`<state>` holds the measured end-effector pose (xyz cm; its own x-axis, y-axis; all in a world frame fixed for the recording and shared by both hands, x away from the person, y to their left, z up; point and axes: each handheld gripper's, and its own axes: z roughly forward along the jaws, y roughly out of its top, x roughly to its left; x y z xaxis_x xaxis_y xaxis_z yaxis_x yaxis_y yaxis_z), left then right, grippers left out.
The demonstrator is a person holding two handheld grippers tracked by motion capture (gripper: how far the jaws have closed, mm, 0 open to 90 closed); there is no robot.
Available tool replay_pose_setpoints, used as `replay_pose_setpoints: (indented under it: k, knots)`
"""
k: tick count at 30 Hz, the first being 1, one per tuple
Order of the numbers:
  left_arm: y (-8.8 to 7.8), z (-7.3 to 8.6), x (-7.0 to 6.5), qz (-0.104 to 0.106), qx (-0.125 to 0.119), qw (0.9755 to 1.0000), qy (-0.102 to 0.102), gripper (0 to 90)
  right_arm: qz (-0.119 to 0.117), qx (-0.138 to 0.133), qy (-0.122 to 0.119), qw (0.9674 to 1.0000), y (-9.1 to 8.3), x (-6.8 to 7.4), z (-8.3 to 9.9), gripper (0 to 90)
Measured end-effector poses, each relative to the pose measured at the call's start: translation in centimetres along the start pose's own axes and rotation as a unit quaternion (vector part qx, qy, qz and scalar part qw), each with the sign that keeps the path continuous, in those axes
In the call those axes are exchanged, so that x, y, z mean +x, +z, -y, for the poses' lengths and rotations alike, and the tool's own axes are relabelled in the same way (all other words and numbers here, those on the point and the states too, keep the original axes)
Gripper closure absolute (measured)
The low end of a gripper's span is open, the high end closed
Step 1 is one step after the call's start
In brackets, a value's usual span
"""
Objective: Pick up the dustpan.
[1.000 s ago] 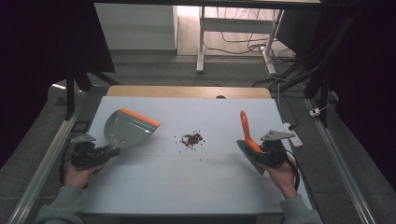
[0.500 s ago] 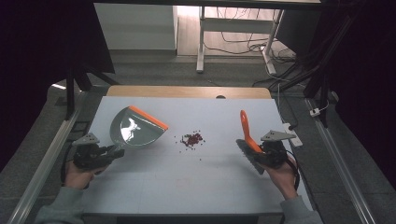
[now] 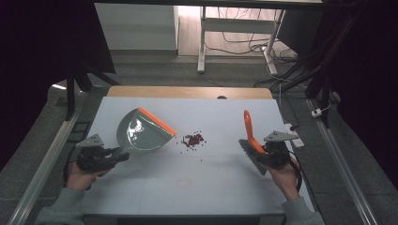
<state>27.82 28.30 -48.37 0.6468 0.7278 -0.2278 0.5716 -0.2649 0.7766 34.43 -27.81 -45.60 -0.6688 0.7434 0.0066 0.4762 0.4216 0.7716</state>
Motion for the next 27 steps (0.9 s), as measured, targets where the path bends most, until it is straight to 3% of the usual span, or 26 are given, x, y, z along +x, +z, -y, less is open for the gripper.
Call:
replay_pose_setpoints:
  k: [6, 14, 24, 27]
  knots:
    - [0.1, 0.1, -0.3, 0.006, 0.010, 0.9999, 0.012, 61.4, -0.001, -0.001, -0.001, 1.0000, 0.1, 0.1, 0.0, 70.7]
    - [0.6, 0.1, -0.8, 0.033, 0.031, 0.9985, 0.031, 61.4, -0.004, 0.003, -0.004, 1.0000, 0.3, 0.2, 0.1, 70.7]
    - [0.7, 0.4, -1.4, 0.054, 0.060, 0.9955, 0.049, 61.4, -0.003, 0.004, -0.003, 1.0000, 0.3, 0.2, 0.1, 70.7]
    - [0.6, 0.6, -1.4, 0.065, 0.078, 0.9934, 0.054, 61.4, -0.003, 0.004, -0.003, 1.0000, 0.4, 0.2, 0.1, 70.7]
